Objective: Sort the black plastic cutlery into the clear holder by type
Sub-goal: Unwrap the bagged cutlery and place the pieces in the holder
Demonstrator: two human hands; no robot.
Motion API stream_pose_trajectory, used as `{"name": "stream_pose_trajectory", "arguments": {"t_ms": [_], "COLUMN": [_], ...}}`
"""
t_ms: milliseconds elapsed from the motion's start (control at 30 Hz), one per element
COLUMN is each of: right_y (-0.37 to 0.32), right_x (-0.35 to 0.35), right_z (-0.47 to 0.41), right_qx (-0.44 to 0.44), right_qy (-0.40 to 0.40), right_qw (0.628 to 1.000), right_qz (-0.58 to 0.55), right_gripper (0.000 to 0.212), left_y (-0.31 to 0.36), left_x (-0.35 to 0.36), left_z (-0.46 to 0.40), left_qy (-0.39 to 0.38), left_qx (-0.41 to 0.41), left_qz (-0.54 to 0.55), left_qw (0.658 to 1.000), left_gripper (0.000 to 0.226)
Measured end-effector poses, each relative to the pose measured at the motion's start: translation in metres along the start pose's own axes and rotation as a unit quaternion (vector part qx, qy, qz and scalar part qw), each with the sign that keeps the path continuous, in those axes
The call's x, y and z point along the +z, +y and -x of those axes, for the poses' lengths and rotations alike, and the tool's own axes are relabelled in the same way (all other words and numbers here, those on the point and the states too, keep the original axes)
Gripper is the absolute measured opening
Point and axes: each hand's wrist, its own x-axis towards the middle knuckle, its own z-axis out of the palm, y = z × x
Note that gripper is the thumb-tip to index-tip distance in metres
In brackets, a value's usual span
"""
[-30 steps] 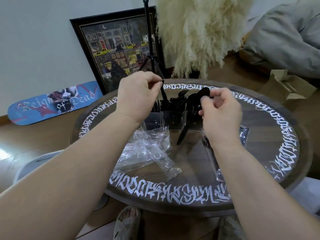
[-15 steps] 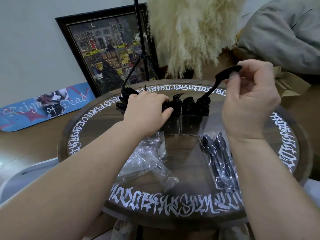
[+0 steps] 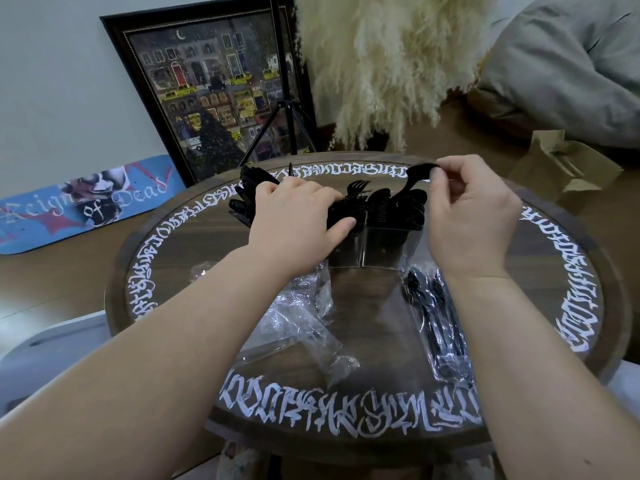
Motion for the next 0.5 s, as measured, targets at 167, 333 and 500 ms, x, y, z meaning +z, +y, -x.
{"name": "stream_pose_trajectory", "arguments": {"t_ms": [167, 333, 500], "right_y": [-0.0003, -0.0006, -0.0034], "right_x": [0.0058, 0.0097, 0.0012], "right_z": [0.0033, 0.0049, 0.0058], "right_qx": [0.013, 0.033, 0.058], "right_qy": [-0.075, -0.186, -0.231], "right_qw": [0.995, 0.973, 0.962], "right_qz": [0.071, 0.132, 0.135], "right_gripper": [0.018, 0.034, 0.047], "left_y": [0.0002, -0.0013, -0.0015], "left_x": [0.0000, -0.0011, 0.0000], "left_z": [0.0007, 0.0013, 0.0052], "left_qy": [0.004, 0.005, 0.033], "left_qx": [0.002, 0.006, 0.010], "left_qz": [0.003, 0.008, 0.027], "left_qw": [1.000, 1.000, 0.999], "left_gripper": [0.047, 0.047, 0.045]}}
